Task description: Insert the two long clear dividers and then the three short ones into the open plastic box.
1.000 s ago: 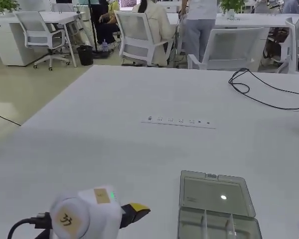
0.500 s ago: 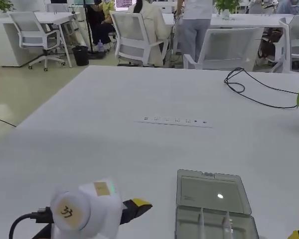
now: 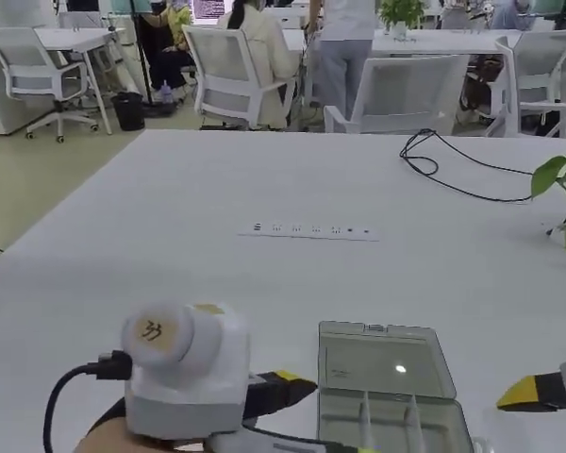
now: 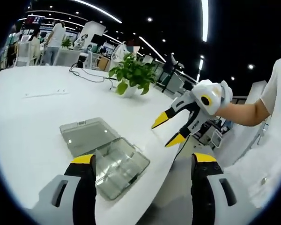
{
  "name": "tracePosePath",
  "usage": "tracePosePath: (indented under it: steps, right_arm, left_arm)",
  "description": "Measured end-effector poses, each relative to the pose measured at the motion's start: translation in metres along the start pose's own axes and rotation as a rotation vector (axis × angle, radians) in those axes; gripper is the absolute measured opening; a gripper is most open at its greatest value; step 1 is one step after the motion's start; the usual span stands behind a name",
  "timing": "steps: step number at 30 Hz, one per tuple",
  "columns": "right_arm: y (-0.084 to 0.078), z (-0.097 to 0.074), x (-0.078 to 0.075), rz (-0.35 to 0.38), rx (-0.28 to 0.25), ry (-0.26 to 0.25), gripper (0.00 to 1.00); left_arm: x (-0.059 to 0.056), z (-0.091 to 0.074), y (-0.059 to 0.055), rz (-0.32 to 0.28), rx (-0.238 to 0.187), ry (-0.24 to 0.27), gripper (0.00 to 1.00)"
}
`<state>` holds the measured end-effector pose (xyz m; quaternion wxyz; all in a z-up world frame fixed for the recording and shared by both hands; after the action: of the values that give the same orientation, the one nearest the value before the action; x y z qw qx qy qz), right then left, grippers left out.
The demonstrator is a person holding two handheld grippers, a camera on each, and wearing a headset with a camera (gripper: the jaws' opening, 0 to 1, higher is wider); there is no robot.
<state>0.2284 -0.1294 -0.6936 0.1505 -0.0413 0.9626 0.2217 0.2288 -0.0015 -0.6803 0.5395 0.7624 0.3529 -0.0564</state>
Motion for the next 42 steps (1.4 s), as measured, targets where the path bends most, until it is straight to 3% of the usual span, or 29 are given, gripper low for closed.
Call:
tracePosePath:
  steps: [6, 8, 16, 20, 31, 37, 42]
  right_arm:
    - [0.029, -0.008, 0.003, -0.04, -0.024, -0.032, 0.33]
    - [0.035, -0.01, 0.003, -0.063, -0.018, -0.044, 0.33]
    - [0.06, -0.016, 0.004, -0.096, -0.028, -0.072, 0.33]
    - [0.066, -0.016, 0.004, -0.113, -0.023, -0.081, 0.33]
    - [0.067, -0.017, 0.005, -0.116, -0.014, -0.081, 0.33]
    - [0.068, -0.016, 0.005, -0.126, -0.012, -0.081, 0.33]
    - [0.068, -0.017, 0.006, -0.136, -0.011, -0.081, 0.33]
  left_arm:
    - [-0.011, 0.012, -0.001, -0.152, 0.022, -0.061, 0.71]
    - [-0.016, 0.016, 0.002, -0.203, -0.005, -0.105, 0.63]
    - [-0.025, 0.026, 0.003, -0.321, -0.013, -0.169, 0.41]
    - [-0.027, 0.028, 0.006, -0.351, -0.029, -0.189, 0.28]
    - [-0.031, 0.029, 0.004, -0.363, -0.018, -0.219, 0.07]
    - [-0.034, 0.029, 0.005, -0.362, -0.019, -0.235, 0.0]
    - [-0.034, 0.03, 0.005, -0.364, -0.017, -0.233, 0.0]
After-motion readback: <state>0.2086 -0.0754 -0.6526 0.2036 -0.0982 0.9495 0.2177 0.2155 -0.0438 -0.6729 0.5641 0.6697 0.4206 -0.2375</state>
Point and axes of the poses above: the centre of the closed fingertips' face, and the gripper's own axes: z roughly forward along the fingers, x roughly to its left, y roughly out of its top, the point moved 3 cm from there along -z, roughly backward along the fingers, and after that the axes turned 6 degrees about x, right-handed, at the moved point
